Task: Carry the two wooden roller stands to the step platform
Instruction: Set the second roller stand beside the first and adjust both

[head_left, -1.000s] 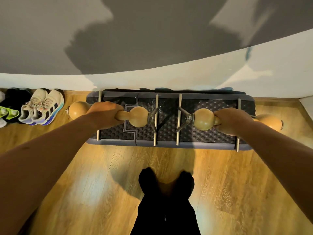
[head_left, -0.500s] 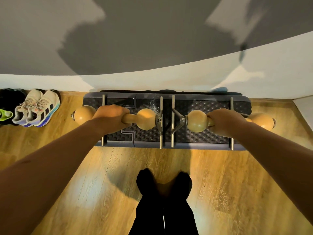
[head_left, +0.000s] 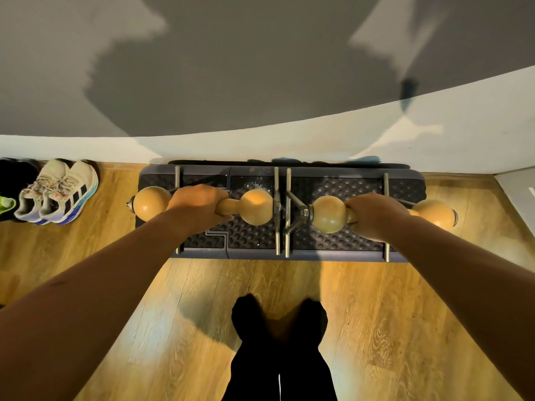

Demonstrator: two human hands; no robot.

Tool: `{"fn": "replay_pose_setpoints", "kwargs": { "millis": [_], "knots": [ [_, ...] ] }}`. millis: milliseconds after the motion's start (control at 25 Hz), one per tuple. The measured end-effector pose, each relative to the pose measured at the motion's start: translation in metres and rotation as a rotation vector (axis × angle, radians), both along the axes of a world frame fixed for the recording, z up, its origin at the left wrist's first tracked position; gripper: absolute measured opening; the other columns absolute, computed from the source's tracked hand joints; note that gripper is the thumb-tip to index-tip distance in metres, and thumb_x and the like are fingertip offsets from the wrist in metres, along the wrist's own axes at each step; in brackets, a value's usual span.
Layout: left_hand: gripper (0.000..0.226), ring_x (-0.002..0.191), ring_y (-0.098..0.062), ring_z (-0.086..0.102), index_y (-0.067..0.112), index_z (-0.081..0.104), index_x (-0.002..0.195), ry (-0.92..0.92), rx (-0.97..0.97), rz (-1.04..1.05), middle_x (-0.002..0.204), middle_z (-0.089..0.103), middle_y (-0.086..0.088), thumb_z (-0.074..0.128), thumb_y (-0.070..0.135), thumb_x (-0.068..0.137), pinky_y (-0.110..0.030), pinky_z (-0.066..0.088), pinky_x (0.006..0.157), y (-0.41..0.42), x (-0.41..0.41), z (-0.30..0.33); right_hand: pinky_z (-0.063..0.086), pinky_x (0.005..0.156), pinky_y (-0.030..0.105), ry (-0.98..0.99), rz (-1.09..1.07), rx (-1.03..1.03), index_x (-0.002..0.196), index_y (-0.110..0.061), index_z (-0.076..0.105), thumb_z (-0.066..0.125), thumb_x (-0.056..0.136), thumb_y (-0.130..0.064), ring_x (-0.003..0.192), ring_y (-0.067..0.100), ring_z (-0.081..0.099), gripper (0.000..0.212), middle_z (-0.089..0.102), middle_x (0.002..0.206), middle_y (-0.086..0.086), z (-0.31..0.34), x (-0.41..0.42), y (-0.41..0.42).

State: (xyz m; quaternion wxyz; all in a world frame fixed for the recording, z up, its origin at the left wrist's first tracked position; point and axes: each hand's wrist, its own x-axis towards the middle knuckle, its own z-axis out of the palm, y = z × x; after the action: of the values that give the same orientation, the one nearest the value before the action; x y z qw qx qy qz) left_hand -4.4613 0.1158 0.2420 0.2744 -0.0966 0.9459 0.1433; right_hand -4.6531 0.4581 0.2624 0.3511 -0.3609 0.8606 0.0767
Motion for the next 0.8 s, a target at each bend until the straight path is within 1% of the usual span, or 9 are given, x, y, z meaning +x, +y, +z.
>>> {"fn": "replay_pose_setpoints", "kwargs": {
  "millis": [80,120,240,440,480,640,800],
  "knots": [
    [0.018,0.072,-0.008,0.058,0.039,0.055,0.092,-0.001,0.002,0.003,0.075,0.057,0.017,0.064,0.055,0.093,-0.029,0.043,0.065,0.001,-0.002,-0.001,0.054,0.070,0.034,-0.004,0.008,-0.002,0.092,-0.035,0.058,0.071,0.091,-0.028,0.073,0.015,0.062,0.015,0.060,0.075,-0.010,-0.002,0.002,-0.001],
    [0.017,0.072,-0.007,0.057,0.039,0.056,0.092,-0.003,0.001,0.003,0.075,0.057,0.017,0.064,0.054,0.094,-0.029,0.042,0.064,0.001,-0.003,-0.001,0.054,0.070,0.034,0.001,0.011,0.001,0.095,-0.034,0.060,0.071,0.092,-0.028,0.074,0.015,0.062,0.013,0.060,0.076,-0.009,-0.002,0.002,-0.002],
    [0.014,0.073,-0.008,0.058,0.040,0.056,0.092,-0.016,0.008,0.005,0.078,0.060,0.015,0.065,0.051,0.094,-0.030,0.045,0.067,0.003,-0.005,-0.002,0.047,0.067,0.030,0.015,0.005,0.001,0.103,-0.031,0.064,0.071,0.093,-0.029,0.075,0.016,0.063,0.013,0.062,0.080,-0.008,-0.003,0.002,-0.005],
    [0.019,0.074,-0.010,0.060,0.041,0.052,0.087,-0.031,0.005,0.015,0.078,0.060,0.013,0.066,0.052,0.093,-0.030,0.046,0.067,0.011,-0.008,-0.001,0.040,0.061,0.027,0.028,0.006,-0.009,0.104,-0.031,0.065,0.069,0.094,-0.028,0.070,0.012,0.059,0.012,0.056,0.074,-0.011,-0.003,0.001,-0.008],
    [0.020,0.073,-0.010,0.059,0.041,0.051,0.086,-0.028,0.000,0.013,0.077,0.059,0.014,0.066,0.052,0.093,-0.030,0.046,0.066,0.012,-0.009,-0.001,0.040,0.061,0.027,0.031,0.008,-0.004,0.105,-0.031,0.065,0.069,0.094,-0.029,0.071,0.012,0.059,0.013,0.057,0.075,-0.011,-0.003,0.001,-0.009],
    [0.026,0.071,-0.010,0.058,0.042,0.047,0.080,-0.022,-0.007,0.010,0.073,0.055,0.016,0.065,0.055,0.093,-0.031,0.050,0.067,0.015,-0.010,-0.001,0.049,0.069,0.031,0.017,0.017,0.001,0.107,-0.030,0.065,0.070,0.094,-0.031,0.076,0.015,0.063,0.014,0.061,0.080,-0.009,-0.003,0.003,-0.009],
    [0.024,0.074,-0.012,0.060,0.041,0.049,0.085,-0.037,-0.003,0.019,0.073,0.053,0.016,0.064,0.058,0.093,-0.031,0.048,0.068,0.016,-0.010,0.001,0.055,0.076,0.034,0.009,0.018,0.003,0.109,-0.029,0.065,0.071,0.093,-0.029,0.079,0.017,0.064,0.016,0.063,0.082,-0.007,0.002,0.003,-0.010]
  ]
}}
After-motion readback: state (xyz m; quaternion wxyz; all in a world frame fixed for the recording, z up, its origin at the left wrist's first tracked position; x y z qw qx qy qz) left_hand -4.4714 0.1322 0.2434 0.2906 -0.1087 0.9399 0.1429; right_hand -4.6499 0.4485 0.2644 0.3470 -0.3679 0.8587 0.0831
